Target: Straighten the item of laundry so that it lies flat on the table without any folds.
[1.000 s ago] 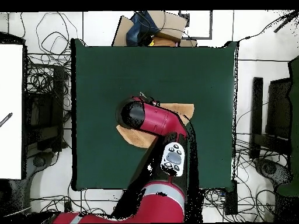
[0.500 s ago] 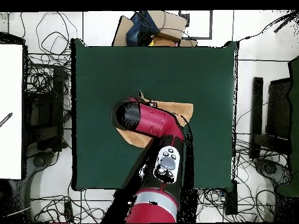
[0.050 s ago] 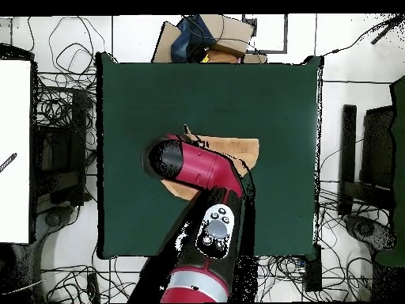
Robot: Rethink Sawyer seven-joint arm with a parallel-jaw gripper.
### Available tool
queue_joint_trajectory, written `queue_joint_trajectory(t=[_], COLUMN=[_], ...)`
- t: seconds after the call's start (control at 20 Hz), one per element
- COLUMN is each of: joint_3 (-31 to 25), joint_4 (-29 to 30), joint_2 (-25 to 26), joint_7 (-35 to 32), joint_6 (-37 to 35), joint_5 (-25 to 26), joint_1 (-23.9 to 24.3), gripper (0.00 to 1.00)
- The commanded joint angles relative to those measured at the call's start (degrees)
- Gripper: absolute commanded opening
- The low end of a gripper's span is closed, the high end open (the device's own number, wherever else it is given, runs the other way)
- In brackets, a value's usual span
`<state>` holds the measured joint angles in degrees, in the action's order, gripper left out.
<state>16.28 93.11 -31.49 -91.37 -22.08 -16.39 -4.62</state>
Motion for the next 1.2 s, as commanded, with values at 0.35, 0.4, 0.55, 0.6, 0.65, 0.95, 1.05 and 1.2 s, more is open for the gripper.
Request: queue_joint_trajectory(t=[0.35, 0.4, 0.55, 0.6, 0.65, 0.95, 1.05, 1.2], joint_3=[-2.8, -2.7, -2.0, -3.1, -3.8, -4.0, -3.6, -4.0], joint_4=[7.8, 7.9, 7.7, 8.3, 8.8, 8.2, 7.5, 8.3], joint_2=[-2.0, -2.1, -2.0, -2.2, -2.1, -1.9, -1.7, -1.9], joint_7=[-14.7, -14.7, -15.0, -14.8, -14.8, -13.3, -13.1, -13.1], joint_6=[-3.5, -3.2, -3.0, -0.9, 0.1, -1.9, -2.8, -2.2], joint_5=[-3.8, -3.8, -3.9, -4.3, -4.5, -4.4, -4.2, -4.2], joint_1=[1.1, 0.9, 0.2, 1.1, 1.4, 2.0, 1.9, 2.0], gripper=[0.0, 0.0, 0.0, 0.0, 0.0, 1.0, 1.0, 1.0])
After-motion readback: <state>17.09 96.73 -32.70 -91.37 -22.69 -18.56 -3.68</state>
